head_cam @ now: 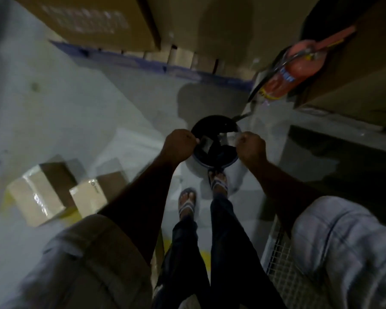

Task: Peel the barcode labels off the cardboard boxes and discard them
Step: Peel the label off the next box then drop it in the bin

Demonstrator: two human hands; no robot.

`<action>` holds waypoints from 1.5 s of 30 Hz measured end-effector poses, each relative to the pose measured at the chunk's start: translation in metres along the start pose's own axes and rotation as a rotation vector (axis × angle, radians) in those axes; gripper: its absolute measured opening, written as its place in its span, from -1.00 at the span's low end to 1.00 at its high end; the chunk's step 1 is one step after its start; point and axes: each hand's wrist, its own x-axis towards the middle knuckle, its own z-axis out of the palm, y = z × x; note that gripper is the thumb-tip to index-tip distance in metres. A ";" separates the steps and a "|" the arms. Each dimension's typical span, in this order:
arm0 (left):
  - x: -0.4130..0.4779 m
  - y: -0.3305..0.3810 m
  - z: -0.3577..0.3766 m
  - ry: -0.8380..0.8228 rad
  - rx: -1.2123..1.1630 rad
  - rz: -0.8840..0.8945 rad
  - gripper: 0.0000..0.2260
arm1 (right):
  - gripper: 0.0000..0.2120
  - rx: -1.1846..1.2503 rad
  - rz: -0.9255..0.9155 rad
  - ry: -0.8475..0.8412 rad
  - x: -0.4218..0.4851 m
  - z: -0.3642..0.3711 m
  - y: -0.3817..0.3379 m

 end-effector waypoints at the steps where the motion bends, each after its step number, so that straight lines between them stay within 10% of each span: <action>1: 0.008 -0.005 0.007 -0.013 -0.002 -0.024 -0.77 | -0.81 -0.005 -0.039 -0.005 0.009 0.010 0.004; 9: 0.046 -0.018 0.061 -0.059 -0.114 -0.171 -0.80 | -0.84 -0.103 -0.060 -0.245 0.063 0.053 0.014; 14: 0.062 -0.022 0.081 -0.067 -0.154 -0.209 -0.79 | -0.57 -0.324 -0.186 -0.098 0.081 0.068 0.013; 25: 0.085 -0.046 0.088 -0.144 0.383 0.035 -0.65 | -0.75 -0.392 -0.214 -0.242 0.100 0.101 0.023; 45: 0.065 -0.073 0.097 -0.182 0.386 0.038 -0.66 | -0.65 -0.362 -0.282 -0.141 0.087 0.114 0.038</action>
